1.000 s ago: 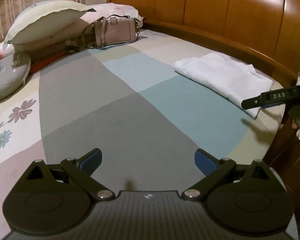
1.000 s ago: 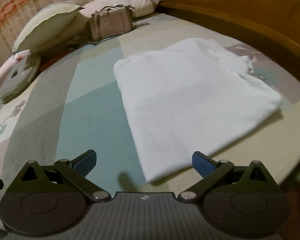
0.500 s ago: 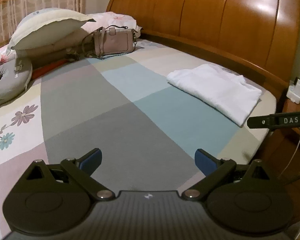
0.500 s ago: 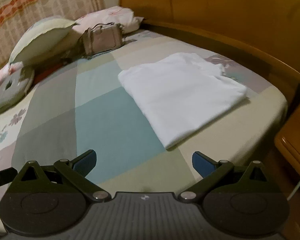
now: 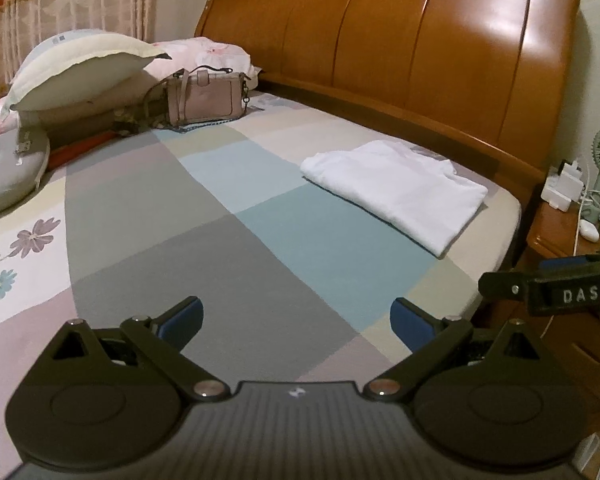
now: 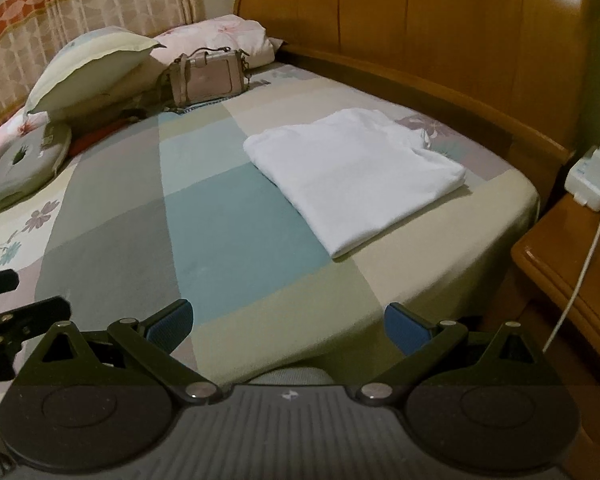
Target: Fold clothes
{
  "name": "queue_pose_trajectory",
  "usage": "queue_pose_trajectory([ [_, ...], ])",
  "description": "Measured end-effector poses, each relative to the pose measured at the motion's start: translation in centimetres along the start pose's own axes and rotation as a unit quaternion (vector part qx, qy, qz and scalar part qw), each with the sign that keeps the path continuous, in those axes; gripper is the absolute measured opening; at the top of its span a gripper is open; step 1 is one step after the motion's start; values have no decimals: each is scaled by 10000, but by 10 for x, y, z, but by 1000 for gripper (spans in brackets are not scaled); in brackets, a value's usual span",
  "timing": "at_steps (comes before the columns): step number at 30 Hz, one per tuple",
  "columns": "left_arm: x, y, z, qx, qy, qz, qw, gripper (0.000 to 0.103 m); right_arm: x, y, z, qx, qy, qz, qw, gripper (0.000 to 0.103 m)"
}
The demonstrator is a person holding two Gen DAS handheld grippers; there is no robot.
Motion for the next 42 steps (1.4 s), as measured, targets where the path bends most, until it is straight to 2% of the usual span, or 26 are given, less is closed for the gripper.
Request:
queue_pose_trajectory([
  [10, -30, 18, 6, 131, 130, 62, 9998, 102, -40, -11, 16, -127, 188, -81, 9997, 103],
  [22, -58, 30, 8, 122, 202, -39, 9997, 102, -74, -11, 27, -161, 427, -63, 9989, 103],
  [35, -63, 41, 8, 366, 223, -82, 9990, 102, -81, -11, 30, -140, 481, -109, 9987, 103],
  [42, -64, 41, 7, 333, 244, -66, 9991, 102, -80, -12, 31, -118, 463, -105, 9988, 103],
])
Point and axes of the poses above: each gripper's, at about its wrist camera, not at the fingertips, and x roughly the way its jaws point, y to its right, z to its underside, the point moved 10 cm from there along x, roughly the way its jaws point, and after that the axes turned 5 degrees about -z, right-handed, at the moved point
